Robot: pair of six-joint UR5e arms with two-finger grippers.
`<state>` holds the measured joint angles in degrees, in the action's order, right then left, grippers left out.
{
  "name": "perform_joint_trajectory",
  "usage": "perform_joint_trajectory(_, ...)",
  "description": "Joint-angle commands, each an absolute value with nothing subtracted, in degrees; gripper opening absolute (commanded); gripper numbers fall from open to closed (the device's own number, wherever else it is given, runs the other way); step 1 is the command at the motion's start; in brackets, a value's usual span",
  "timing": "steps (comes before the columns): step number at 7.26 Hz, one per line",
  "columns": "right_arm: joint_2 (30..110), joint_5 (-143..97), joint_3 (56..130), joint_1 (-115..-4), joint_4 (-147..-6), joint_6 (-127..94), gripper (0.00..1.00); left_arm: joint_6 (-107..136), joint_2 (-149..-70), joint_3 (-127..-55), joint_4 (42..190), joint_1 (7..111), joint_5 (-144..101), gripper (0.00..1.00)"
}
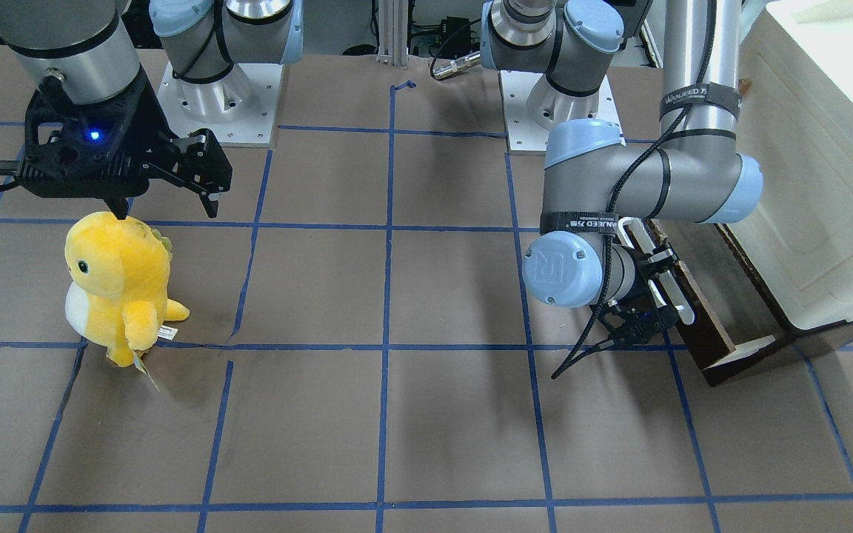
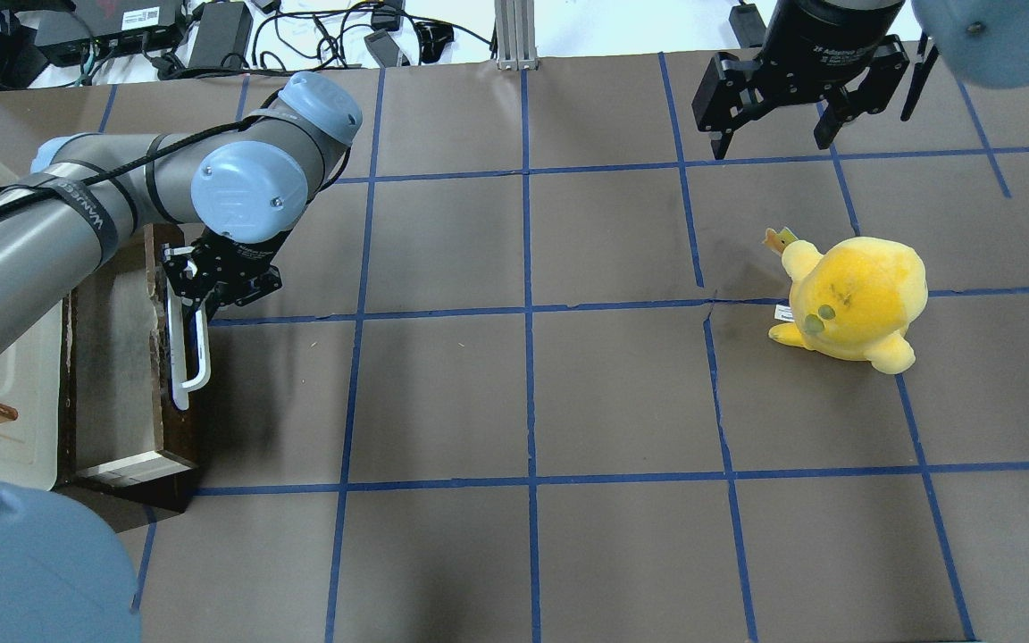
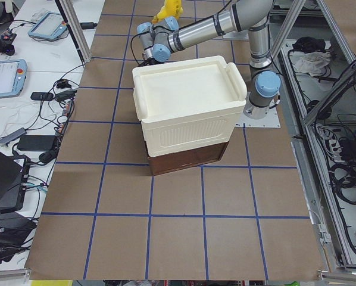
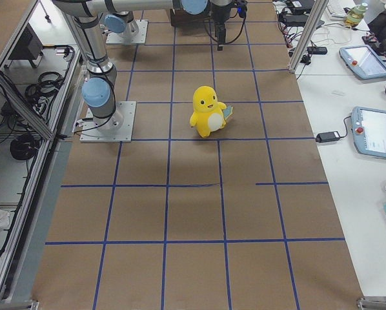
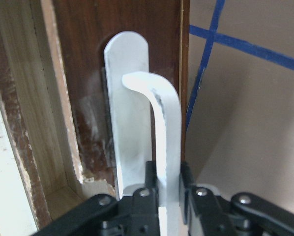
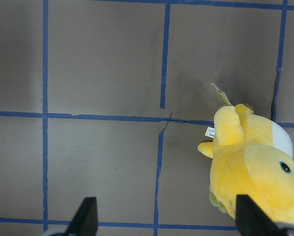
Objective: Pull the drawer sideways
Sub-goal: 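Pull the handle with the left gripper, sliding the drawer open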
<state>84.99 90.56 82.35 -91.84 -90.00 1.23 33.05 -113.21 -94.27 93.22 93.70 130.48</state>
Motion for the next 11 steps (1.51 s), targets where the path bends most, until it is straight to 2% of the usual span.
perform_joint_trajectory(1,84.99,90.61,82.35,-91.85,-90.00,1.23,1.00,33.31,-113.20,-93.60,94.13,93.95,129.73,0.17)
perform_joint_trajectory(11,84.99,90.62,82.35,-91.85,-90.00,1.23,1.00,35.51,-114.34,-92.11,94.75,95.80,128.06,0.17)
